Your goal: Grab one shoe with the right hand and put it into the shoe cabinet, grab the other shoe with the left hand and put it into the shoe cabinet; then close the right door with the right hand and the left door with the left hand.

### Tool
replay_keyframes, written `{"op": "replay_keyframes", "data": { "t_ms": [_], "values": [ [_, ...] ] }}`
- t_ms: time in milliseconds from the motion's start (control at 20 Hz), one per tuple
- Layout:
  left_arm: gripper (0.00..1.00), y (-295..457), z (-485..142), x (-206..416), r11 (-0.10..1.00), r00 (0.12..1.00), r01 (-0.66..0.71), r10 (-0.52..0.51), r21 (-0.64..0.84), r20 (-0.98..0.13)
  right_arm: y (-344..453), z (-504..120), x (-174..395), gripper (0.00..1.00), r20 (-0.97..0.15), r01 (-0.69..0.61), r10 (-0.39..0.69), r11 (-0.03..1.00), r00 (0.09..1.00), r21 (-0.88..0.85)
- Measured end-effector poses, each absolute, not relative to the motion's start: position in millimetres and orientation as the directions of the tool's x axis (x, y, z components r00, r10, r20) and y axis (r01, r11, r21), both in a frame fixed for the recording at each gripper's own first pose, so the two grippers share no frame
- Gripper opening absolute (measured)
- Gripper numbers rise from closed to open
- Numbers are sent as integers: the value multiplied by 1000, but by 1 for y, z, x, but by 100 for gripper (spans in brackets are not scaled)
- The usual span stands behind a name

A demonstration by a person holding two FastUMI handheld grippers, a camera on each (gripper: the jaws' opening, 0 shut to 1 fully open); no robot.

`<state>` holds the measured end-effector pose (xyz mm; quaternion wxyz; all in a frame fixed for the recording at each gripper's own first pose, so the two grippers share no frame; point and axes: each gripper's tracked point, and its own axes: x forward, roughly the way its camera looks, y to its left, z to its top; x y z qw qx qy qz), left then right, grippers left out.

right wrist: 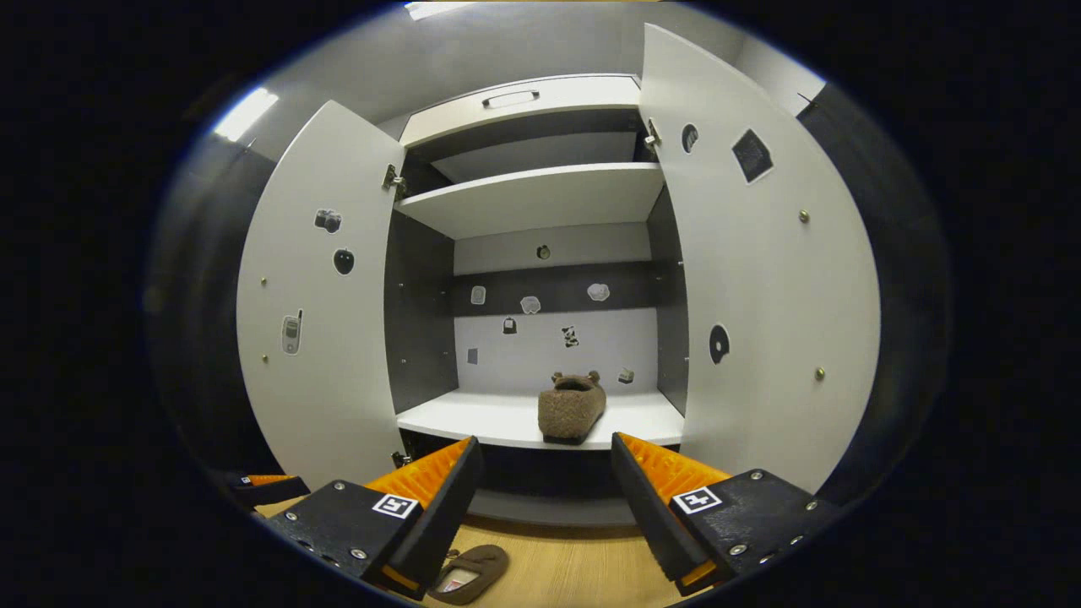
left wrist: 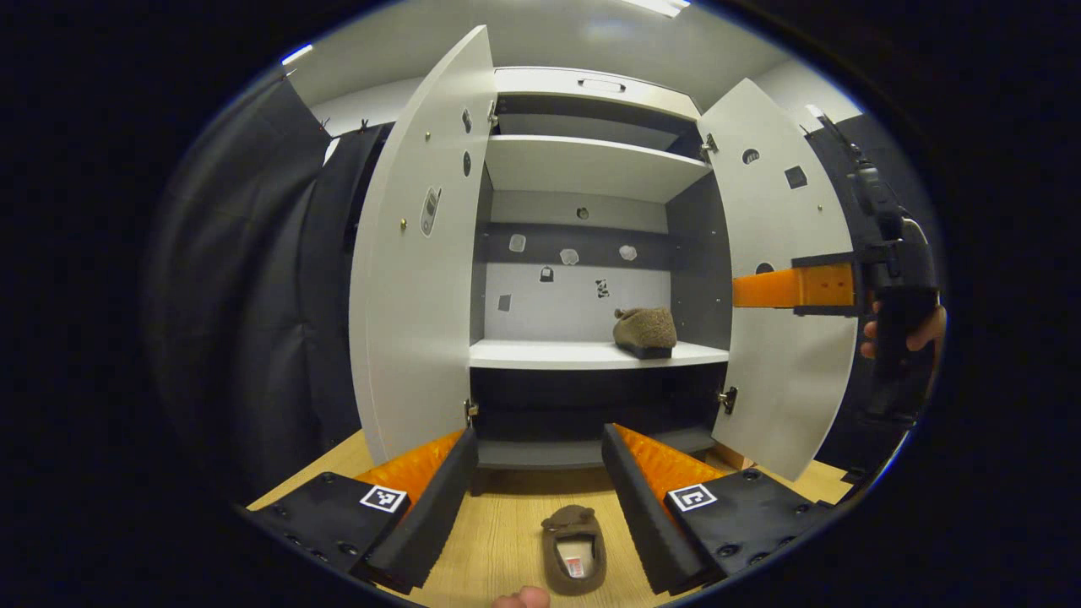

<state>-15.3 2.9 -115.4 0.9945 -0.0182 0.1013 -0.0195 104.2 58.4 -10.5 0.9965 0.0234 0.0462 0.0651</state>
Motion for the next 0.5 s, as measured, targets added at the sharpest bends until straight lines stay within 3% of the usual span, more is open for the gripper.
{"op": "replay_keyframes", "data": {
  "t_ms": [250, 500],
  "values": [
    [99, -6, -148, -9, 995, 952, 70, -88, -71, -292, 47, -37, 77, 94, -61, -90, 94, 994, 994, 64],
    [97, -5, -250, -11, 985, 840, 116, -165, -127, -517, 29, -58, 66, 94, -95, -82, 89, 994, 992, 77]
  ]
}}
